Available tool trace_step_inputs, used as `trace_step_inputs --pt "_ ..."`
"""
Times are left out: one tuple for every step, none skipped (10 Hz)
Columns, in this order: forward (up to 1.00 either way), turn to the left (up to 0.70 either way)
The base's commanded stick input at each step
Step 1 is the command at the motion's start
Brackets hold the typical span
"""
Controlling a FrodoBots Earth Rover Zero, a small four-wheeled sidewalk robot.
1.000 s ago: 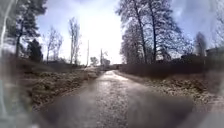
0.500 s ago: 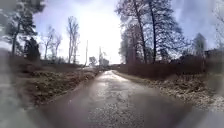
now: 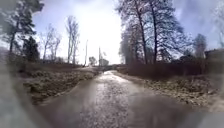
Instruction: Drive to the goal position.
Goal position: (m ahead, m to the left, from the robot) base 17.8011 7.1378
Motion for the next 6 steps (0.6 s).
trace_step_inputs --pt "0.85 0.00" --pt "0.85 0.01" --pt "0.85 0.01" --pt "0.85 0.02" --pt "0.85 0.02" --pt "0.85 0.02"
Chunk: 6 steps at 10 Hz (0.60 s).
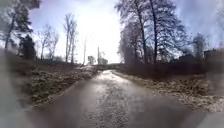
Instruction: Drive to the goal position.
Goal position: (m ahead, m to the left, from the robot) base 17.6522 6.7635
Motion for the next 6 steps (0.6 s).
trace_step_inputs --pt "0.85 0.02" --pt "0.85 0.02" --pt "0.85 0.02" --pt "0.85 0.03" --pt "0.85 0.04" --pt "0.85 0.05"
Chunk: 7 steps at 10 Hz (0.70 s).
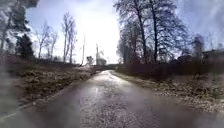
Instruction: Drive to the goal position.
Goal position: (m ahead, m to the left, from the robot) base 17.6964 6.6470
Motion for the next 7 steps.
trace_step_inputs --pt "0.85 0.06" --pt "0.85 0.06" --pt "0.85 0.06" --pt "0.85 0.06" --pt "0.85 0.07" --pt "0.85 0.07" --pt "0.85 0.08"
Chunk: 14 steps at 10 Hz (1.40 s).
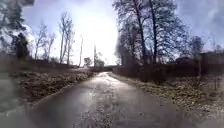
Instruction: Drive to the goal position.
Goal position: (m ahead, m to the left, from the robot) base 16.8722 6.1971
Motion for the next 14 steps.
trace_step_inputs --pt "0.85 0.08" --pt "0.85 0.08" --pt "0.85 0.08" --pt "0.85 0.08" --pt "0.85 0.09" --pt "0.85 0.09" --pt "0.85 0.09" --pt "0.85 0.09" --pt "0.85 0.10" --pt "0.85 0.10" --pt "0.85 0.10" --pt "0.85 0.10" --pt "0.85 0.08" --pt "0.85 0.07"
